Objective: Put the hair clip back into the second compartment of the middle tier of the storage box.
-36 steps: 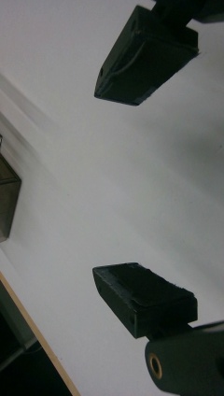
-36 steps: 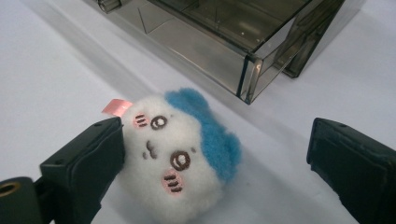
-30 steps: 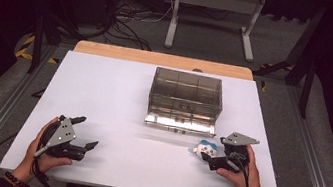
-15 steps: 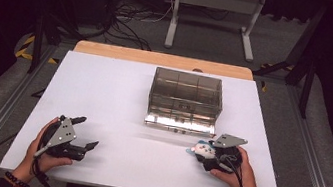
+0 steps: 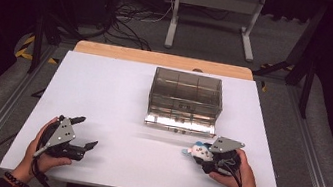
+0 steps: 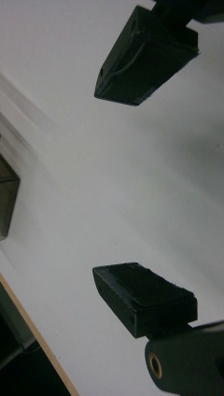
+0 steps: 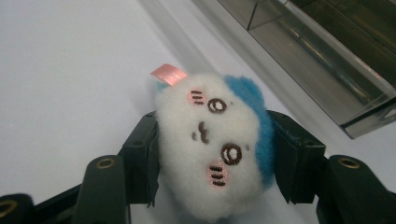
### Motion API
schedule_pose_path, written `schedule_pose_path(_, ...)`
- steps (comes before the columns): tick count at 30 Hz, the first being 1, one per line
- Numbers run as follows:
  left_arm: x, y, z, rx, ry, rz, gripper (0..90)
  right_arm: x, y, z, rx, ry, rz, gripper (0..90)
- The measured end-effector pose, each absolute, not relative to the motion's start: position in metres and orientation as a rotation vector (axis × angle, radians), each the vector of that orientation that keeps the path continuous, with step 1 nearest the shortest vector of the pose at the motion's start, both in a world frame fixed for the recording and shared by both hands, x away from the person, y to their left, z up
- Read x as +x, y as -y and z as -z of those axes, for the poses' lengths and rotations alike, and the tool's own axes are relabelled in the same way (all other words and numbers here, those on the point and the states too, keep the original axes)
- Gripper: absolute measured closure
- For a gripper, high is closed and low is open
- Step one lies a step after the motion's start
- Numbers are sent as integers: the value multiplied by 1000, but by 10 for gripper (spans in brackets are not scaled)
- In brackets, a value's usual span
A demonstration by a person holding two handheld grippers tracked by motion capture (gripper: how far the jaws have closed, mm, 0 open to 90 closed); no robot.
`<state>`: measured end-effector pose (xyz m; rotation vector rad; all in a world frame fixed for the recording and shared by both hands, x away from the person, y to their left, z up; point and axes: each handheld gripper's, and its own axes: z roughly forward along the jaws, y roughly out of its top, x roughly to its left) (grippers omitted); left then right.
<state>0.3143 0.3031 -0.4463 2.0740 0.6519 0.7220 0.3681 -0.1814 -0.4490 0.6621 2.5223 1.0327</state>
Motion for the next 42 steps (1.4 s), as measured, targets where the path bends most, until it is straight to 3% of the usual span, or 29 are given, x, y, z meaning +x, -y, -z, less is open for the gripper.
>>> schedule_pose_path(42, 313, -305, 446, 2074, -650, -725, 145, 353, 170, 429, 570, -2428, -1136, 445)
